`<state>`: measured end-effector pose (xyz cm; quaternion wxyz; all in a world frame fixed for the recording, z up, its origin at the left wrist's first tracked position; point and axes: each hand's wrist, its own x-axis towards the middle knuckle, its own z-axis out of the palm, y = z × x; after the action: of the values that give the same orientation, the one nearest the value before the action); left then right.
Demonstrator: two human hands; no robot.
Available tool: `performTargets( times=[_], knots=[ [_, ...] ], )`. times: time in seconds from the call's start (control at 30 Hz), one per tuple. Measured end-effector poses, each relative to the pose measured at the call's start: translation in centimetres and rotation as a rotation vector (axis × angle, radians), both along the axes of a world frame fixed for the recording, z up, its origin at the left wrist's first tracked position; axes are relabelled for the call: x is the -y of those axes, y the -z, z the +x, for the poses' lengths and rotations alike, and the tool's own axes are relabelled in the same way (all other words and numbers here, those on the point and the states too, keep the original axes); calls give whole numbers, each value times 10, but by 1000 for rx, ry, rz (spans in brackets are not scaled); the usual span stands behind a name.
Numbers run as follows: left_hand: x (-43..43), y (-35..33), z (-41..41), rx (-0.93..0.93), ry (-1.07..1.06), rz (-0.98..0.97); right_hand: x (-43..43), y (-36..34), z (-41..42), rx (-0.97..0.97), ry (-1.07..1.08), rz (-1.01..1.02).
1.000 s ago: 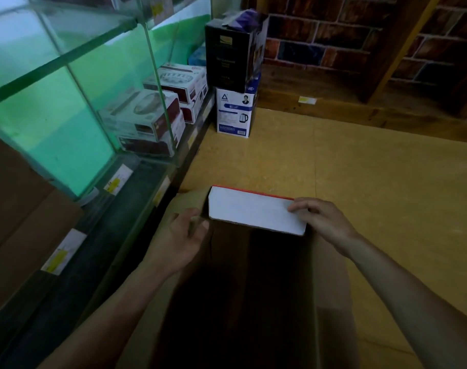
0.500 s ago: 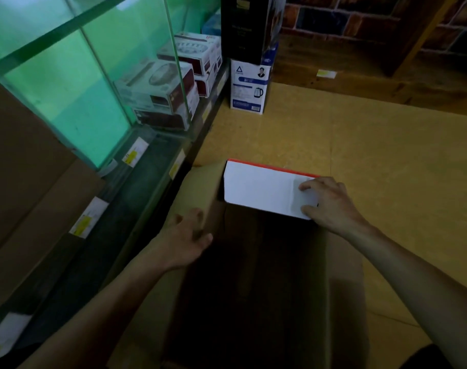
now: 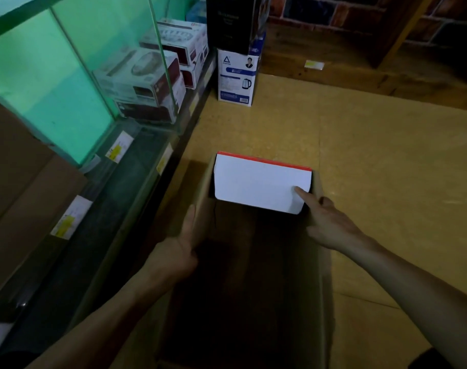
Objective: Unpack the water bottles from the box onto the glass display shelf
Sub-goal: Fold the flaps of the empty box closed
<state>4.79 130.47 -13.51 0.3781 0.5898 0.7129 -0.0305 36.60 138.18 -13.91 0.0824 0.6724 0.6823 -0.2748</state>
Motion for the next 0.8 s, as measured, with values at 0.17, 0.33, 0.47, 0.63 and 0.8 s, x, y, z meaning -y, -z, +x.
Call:
performTargets(
  times=[0.17,0.33,0.47,0.63,0.8],
  knots=[
    [-17,-6,13,27,-26,9,-15,-2,-2,-48,26,113],
    [-34,-3,27,-50,-17,64,-29,-4,4,-85,52,182],
    [-44,-2,28,-121,-13,125,-27,-4,-1,-42,66,175],
    [-51,-7,26,-170,-15,172,-22,-4,-2,9,61,167],
    [-49,-6,30,-205,9,196,-19,-9,-7,23,64,184]
  ],
)
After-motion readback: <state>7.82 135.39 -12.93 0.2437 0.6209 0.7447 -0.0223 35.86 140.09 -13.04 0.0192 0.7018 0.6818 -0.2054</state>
